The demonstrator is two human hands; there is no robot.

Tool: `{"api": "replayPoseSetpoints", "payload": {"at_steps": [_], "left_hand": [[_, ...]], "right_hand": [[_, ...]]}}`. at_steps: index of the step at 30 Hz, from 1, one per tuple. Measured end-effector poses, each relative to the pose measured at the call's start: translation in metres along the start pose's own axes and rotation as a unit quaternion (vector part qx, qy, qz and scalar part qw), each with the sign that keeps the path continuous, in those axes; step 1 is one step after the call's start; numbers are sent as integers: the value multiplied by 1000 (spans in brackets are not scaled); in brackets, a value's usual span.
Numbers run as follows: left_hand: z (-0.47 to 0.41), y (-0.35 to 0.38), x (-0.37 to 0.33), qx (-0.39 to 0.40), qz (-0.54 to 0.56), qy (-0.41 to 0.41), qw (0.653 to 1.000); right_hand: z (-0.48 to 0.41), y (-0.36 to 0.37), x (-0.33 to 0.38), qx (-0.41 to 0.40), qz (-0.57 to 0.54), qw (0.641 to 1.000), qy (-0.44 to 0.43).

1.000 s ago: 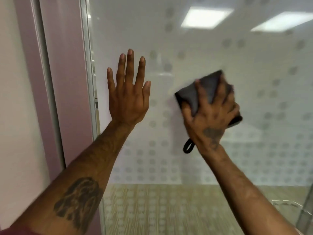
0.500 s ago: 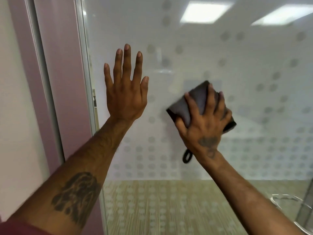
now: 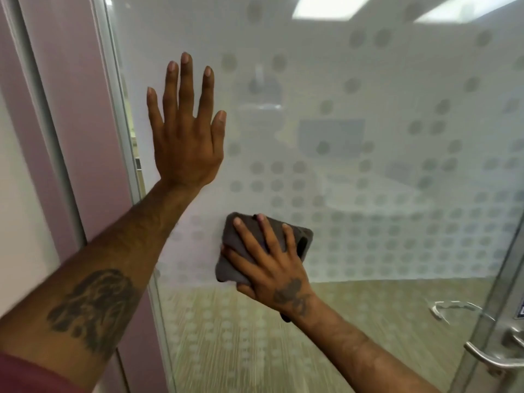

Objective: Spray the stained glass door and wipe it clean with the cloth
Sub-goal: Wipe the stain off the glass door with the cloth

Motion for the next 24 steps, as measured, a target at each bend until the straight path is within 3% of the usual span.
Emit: {"api": "replayPoseSetpoints", "payload": {"at_steps": [3, 5, 8, 10, 12, 15, 19, 21, 24], "left_hand": [[1, 0, 0, 3, -8, -8, 1000], [2, 0, -1, 4, -10, -14, 1000], [1, -2, -3, -2, -10, -22, 1000], [1, -2, -4, -6, -13, -26, 1000], [2, -3, -5, -8, -14, -26, 1000], [1, -3, -5, -3, -10, -24, 1000], [3, -3, -2, -31, -6, -10, 999], [3, -3, -2, -36, 0, -7, 999], [4, -5, -2, -41, 6, -6, 999]], "right_hand": [[39, -2, -48, -5, 27, 999, 38], [46, -14, -99, -24, 40, 988, 145], [25, -36, -153, -57, 19, 914, 402], [6, -42, -147, -75, 5, 872, 483], [-12, -40, -121, -81, -8, 896, 436], [-12, -26, -61, -74, -16, 967, 244], [50, 7, -18, -11, 16, 997, 76], [85, 15, -31, 14, 31, 996, 77], [107, 12, -57, 23, 32, 988, 147]]}}
Point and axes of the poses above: each hand's wrist, its own z-axis away from the middle knuckle, its own y-axis out of the palm, x = y × z, the point moved 7 cm from there along -z, towards the middle knuckle, and after that the axes turned 4 degrees about x, right-handed, at the moved point
